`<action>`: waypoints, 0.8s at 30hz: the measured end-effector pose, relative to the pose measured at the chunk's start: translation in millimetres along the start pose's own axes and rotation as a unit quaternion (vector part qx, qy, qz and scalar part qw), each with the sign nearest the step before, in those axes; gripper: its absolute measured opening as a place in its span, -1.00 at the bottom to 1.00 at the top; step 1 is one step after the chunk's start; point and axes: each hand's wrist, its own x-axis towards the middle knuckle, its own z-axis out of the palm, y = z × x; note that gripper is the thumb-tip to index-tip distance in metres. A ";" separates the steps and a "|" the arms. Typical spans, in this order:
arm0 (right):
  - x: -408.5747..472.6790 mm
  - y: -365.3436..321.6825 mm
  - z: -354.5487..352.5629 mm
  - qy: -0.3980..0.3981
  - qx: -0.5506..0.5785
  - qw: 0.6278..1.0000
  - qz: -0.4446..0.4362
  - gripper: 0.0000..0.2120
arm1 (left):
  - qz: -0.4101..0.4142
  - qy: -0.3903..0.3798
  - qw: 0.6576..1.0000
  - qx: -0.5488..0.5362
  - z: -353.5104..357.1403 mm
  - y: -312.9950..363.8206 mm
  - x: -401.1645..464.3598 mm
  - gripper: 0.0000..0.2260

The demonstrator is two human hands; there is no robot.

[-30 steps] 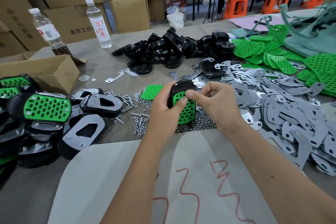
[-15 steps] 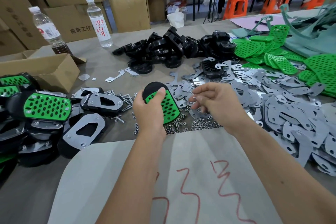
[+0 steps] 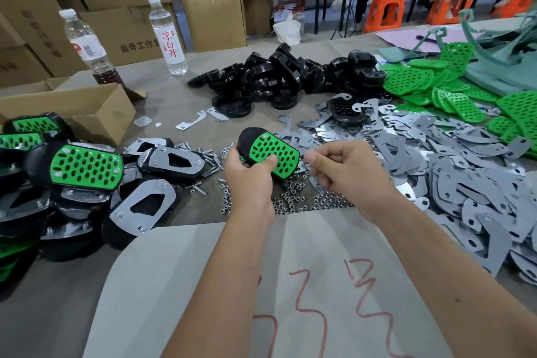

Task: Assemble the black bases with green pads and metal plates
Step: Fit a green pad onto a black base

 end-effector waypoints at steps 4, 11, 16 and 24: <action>1.8 -0.8 0.1 -0.006 0.001 1.000 -0.006 -0.79 | 0.021 -0.003 1.000 0.000 0.9 -1.6 -0.2 -0.66; -0.2 3.1 9.0 0.027 -0.155 0.983 -0.094 -0.82 | 0.071 -0.023 0.997 0.006 2.5 -4.5 -3.7 -0.59; -0.4 3.1 13.1 0.055 -0.195 0.968 -0.150 -0.82 | 0.089 -0.056 0.994 0.015 3.0 -4.5 -7.0 -0.62; -2.1 1.3 14.3 0.034 -0.253 0.947 -0.197 -0.82 | 0.062 -0.038 0.997 -0.024 4.8 -2.6 -10.7 -0.66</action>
